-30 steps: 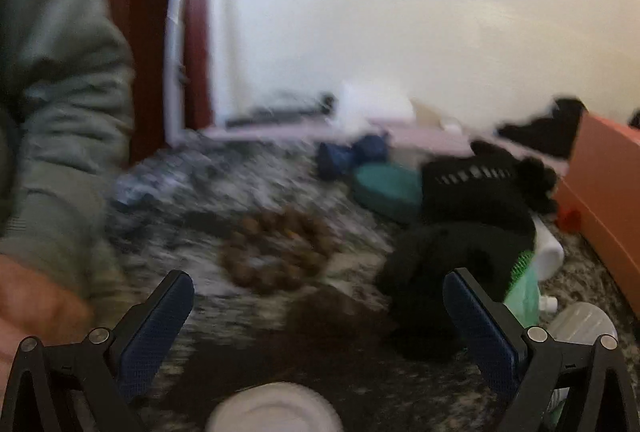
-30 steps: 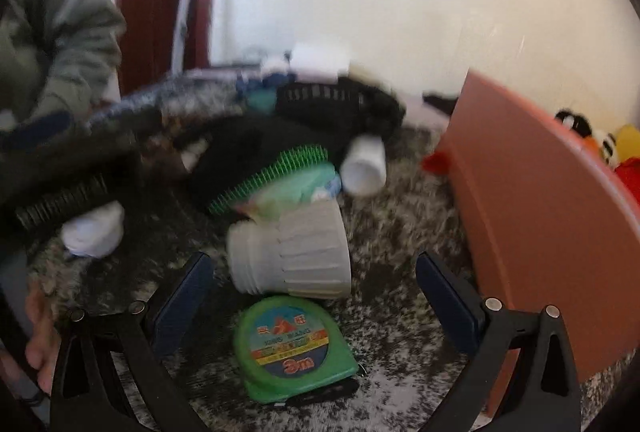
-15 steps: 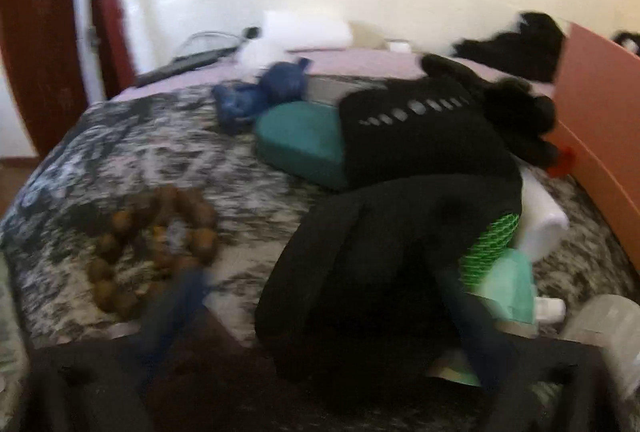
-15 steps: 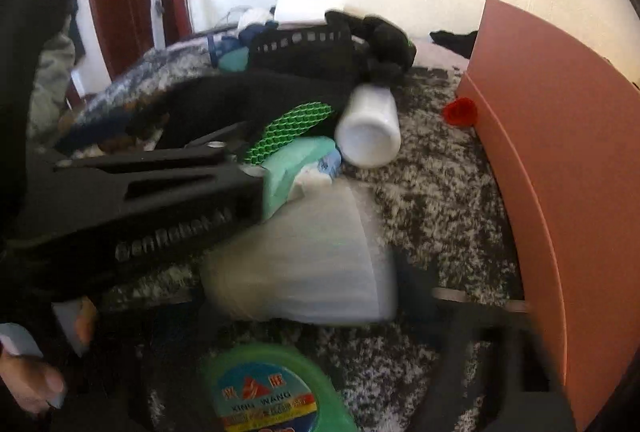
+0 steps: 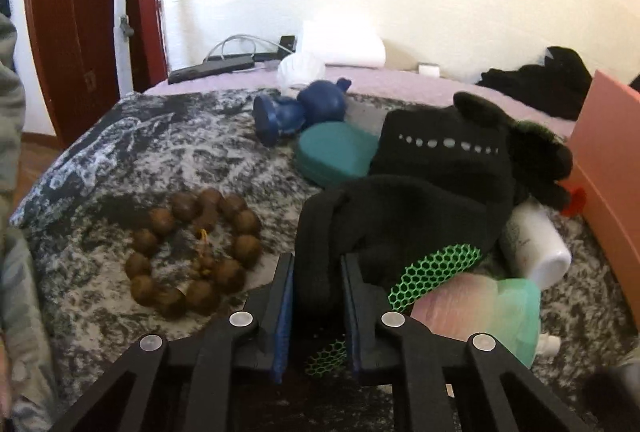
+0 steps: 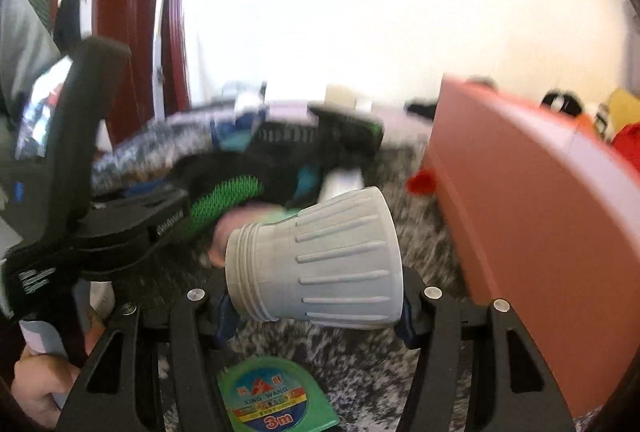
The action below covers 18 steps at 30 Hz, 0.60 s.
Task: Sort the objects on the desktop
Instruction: 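Carry the lamp shade with the right gripper into the pink box and release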
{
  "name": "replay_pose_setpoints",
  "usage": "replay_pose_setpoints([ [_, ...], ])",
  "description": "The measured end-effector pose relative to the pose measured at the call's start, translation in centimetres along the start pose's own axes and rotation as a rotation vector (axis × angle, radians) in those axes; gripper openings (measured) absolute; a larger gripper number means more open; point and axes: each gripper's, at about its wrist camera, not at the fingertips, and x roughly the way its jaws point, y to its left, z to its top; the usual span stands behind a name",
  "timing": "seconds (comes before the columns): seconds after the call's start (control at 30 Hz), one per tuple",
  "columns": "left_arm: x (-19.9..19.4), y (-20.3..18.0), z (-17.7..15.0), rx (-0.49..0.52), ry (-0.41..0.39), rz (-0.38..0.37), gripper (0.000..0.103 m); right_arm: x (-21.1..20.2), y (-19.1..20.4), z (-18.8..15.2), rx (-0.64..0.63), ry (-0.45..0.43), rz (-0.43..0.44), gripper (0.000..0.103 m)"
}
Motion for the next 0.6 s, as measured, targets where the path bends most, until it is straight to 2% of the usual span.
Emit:
replay_pose_setpoints([
  [0.07, -1.4, 0.0, 0.9, 0.007, -0.028, 0.008, 0.016, -1.4, -0.1, 0.8, 0.008, -0.053, -0.013, 0.063],
  [0.3, -6.2, -0.1, 3.6, 0.027, -0.105, 0.035, 0.012, -5.1, -1.3, 3.8, 0.039, -0.142, -0.025, 0.063],
  [0.4, -7.1, -0.8, 3.8, 0.058, -0.111, 0.047, 0.012, -6.8, -1.7, 4.9, 0.044, -0.173, -0.033, 0.063],
  [0.53, -6.7, -0.7, 3.0, 0.033, -0.116, 0.05, 0.012, -8.3, -2.4, 5.5, 0.033, -0.186, -0.05, 0.063],
  [0.6, -5.7, -0.2, 2.8, 0.004, -0.093, 0.059, 0.011, -9.0, -2.8, 5.5, 0.029, -0.19, -0.06, 0.063],
])
